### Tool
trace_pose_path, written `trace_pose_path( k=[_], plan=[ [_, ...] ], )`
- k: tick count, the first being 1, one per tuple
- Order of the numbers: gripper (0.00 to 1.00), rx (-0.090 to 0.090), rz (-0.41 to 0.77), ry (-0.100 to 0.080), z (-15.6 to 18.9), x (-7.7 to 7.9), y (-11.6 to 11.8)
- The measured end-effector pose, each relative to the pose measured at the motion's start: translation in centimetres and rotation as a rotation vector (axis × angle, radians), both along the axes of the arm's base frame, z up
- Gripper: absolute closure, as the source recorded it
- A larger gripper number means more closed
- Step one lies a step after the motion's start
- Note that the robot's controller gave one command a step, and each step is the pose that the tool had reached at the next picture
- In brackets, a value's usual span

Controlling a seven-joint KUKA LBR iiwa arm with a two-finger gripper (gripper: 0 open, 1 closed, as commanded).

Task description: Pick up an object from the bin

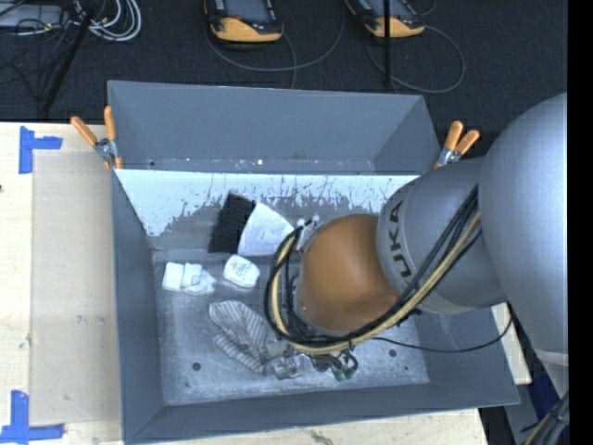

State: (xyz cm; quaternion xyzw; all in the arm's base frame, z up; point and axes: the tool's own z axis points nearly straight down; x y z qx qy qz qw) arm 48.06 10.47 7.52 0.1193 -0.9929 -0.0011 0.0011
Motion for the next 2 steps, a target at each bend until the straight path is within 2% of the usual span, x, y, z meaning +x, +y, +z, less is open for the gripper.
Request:
trace_pose_path(
  k=[1, 2],
  plan=[
    [1.0, -0.001, 0.01, -0.002, 10.22, -0.07, 0.52],
    [1.0, -0.001, 0.009, -0.002, 10.22, -0.07, 0.48]
  ],
)
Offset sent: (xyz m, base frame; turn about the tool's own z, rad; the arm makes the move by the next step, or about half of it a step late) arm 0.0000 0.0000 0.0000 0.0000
